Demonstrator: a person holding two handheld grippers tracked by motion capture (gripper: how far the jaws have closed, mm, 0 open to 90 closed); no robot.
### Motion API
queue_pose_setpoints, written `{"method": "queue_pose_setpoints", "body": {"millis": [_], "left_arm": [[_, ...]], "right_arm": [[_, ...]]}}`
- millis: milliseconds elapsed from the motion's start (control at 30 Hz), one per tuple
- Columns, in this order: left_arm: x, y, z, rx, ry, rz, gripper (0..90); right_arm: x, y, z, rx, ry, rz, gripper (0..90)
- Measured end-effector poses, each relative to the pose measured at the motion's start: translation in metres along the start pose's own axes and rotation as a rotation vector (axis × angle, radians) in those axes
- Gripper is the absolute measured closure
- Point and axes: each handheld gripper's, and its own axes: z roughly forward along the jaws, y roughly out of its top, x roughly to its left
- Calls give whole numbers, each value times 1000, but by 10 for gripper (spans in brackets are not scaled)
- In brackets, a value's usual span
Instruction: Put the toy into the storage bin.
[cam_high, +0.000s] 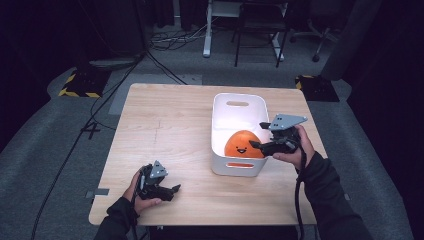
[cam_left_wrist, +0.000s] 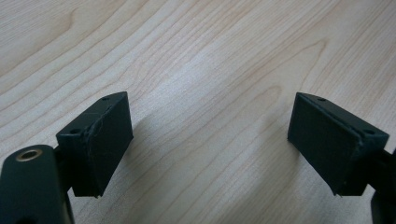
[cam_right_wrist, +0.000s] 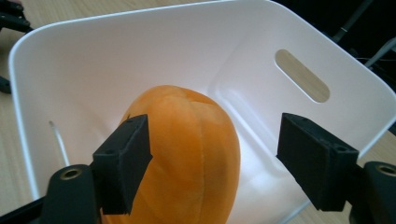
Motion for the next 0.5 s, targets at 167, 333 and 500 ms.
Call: {"method": "queue_pose_setpoints", "body": {"millis": [167,333,500], "left_arm": [[0,0,0,0,-2,-1,143],[0,0,0,0,0,0,143],[0,0,0,0,-2,-1,143]], "right_arm": [[-3,-1,-3,-24,-66,41,196],[-8,-2,-9,-52,-89,68,185],[-12,-3,-15,-62,-113,70,185]]}}
